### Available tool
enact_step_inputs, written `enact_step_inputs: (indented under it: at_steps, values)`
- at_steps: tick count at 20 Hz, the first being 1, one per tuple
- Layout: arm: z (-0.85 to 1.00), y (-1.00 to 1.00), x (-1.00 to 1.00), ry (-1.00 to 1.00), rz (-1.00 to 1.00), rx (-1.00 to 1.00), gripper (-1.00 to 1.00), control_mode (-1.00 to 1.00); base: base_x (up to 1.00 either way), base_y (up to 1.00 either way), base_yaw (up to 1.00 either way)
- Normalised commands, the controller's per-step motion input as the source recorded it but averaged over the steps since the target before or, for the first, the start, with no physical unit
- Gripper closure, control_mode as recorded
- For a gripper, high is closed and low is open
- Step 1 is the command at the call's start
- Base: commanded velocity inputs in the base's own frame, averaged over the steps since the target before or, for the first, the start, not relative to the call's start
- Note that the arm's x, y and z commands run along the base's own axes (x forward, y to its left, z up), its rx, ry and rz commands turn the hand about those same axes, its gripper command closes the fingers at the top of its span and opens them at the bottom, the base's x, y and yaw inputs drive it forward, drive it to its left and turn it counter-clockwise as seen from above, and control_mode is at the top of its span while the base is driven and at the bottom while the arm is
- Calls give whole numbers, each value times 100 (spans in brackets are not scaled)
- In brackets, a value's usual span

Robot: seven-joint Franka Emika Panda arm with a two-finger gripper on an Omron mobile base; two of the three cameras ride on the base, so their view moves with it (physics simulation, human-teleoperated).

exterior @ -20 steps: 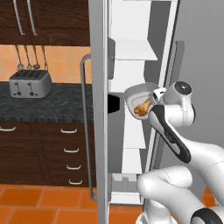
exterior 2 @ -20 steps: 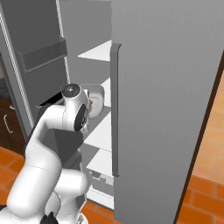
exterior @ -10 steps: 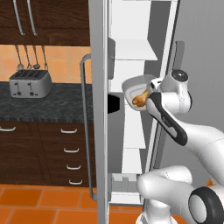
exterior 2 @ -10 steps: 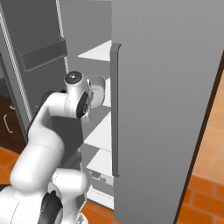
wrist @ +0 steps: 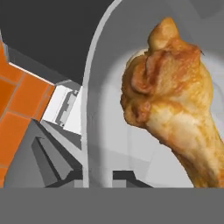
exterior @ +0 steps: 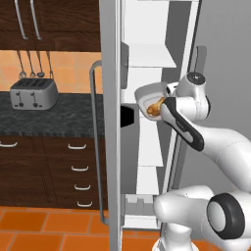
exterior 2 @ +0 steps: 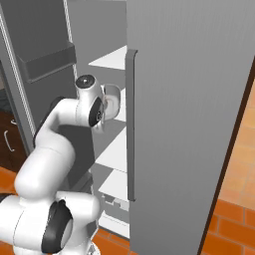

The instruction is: Take the meat container that has the chicken drumstick and place it on the second highest rack of the freezer. Then take the vegetable container that has the onion and lime and place it on the highest rack of the freezer.

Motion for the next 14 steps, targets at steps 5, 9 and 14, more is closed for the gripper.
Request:
enact_step_inputs:
  at_steps: [5, 9, 14]
  values:
    - [0, 25, 48, -8, -15, 0, 100, -100, 0, 0, 0]
    - [11, 30, 24, -11, -11, 5, 100, -100, 0, 0, 0]
    - [31, 24, 6, -11, -7, 10, 100, -100, 0, 0, 0]
